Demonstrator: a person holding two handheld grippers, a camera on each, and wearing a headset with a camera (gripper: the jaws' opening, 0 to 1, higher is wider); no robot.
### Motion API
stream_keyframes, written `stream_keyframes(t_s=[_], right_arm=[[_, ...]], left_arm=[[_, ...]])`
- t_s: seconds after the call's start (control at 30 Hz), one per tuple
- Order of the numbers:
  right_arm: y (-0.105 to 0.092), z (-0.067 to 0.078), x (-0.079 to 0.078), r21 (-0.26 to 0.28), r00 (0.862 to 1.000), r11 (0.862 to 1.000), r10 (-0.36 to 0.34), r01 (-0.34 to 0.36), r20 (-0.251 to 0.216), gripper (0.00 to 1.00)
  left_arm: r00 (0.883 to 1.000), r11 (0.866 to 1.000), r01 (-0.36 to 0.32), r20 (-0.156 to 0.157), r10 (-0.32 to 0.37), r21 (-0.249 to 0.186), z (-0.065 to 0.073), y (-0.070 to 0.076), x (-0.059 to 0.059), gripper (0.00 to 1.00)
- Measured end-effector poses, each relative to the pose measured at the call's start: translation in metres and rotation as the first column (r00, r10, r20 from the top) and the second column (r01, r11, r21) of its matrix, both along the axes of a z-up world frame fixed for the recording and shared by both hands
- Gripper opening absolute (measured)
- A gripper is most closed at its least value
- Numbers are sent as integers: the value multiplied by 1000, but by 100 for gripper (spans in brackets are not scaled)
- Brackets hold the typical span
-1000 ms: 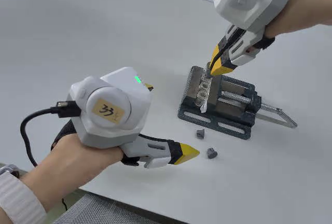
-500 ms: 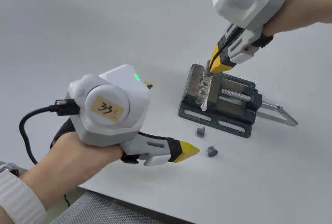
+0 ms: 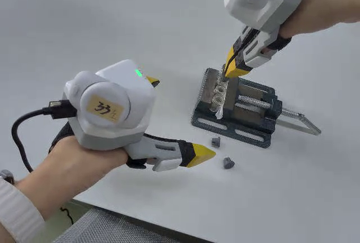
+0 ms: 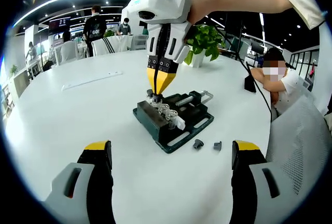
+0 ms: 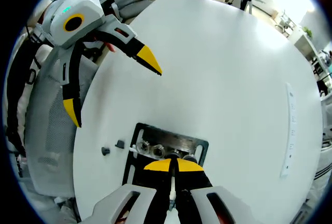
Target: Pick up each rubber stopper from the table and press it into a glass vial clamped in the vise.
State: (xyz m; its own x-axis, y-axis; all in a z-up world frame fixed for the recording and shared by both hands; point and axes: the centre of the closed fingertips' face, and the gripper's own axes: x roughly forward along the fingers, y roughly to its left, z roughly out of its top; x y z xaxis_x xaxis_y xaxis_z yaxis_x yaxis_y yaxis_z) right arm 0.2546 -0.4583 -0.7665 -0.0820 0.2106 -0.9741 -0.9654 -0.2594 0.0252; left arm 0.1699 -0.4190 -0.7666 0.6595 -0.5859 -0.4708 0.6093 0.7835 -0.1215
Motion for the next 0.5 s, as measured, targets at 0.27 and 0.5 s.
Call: stream_keyframes(t_s=[0.27, 0.5], right_arm=[[0, 0, -5, -32, 1000, 999, 25, -26, -11, 0], [1, -1, -4, -17, 1000, 1000, 16, -16, -10, 0]], left_arm=[[1000, 1000, -4, -9, 4, 2, -3, 1, -1, 95], [1000, 1000, -2, -15, 2, 8, -5, 2, -3, 94]])
